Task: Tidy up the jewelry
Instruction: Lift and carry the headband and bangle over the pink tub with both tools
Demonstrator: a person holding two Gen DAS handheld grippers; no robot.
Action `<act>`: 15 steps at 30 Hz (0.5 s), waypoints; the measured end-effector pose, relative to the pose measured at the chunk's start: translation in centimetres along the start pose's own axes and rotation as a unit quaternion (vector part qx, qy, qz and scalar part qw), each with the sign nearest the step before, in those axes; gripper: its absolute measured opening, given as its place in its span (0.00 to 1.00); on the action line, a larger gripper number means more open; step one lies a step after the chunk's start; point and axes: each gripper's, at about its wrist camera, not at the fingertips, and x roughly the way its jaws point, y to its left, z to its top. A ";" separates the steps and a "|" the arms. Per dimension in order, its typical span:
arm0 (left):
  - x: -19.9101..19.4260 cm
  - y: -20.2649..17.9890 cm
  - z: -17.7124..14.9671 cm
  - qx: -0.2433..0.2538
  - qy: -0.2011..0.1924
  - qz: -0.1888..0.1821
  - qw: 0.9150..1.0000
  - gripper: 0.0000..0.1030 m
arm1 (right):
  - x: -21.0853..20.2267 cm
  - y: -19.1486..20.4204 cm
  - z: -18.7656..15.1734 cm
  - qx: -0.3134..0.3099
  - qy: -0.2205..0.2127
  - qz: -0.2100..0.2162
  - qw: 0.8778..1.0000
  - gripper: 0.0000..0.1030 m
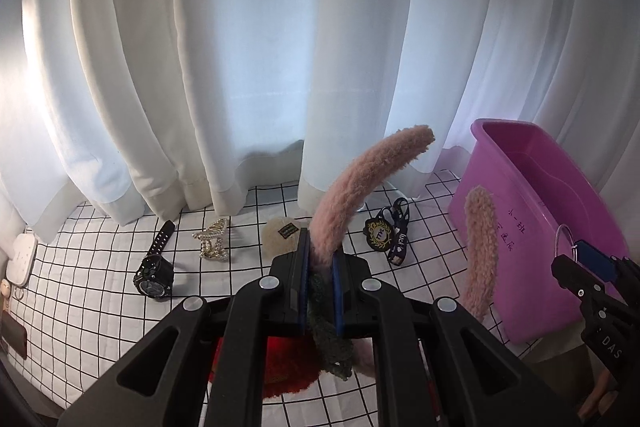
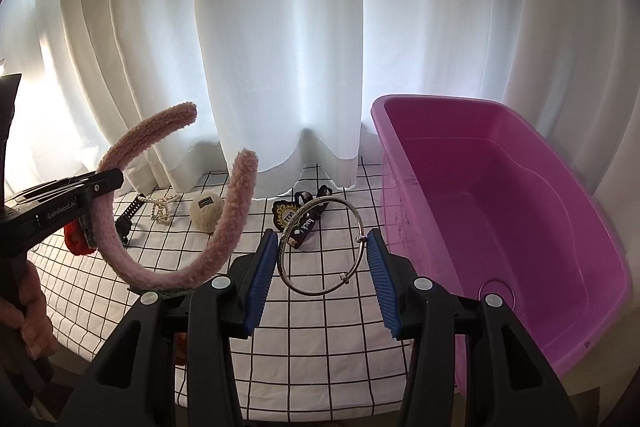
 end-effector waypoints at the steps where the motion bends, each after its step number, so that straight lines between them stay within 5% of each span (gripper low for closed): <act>1: 0.0 -0.5 0.4 0.004 -0.003 -0.004 1.000 0.09 | -0.2 -0.5 0.2 0.002 -0.004 -0.004 1.000 0.43; 15: -0.3 -9.5 6.8 0.053 -0.045 -0.074 0.995 0.09 | -3.7 -7.6 4.0 0.034 -0.051 -0.062 0.996 0.43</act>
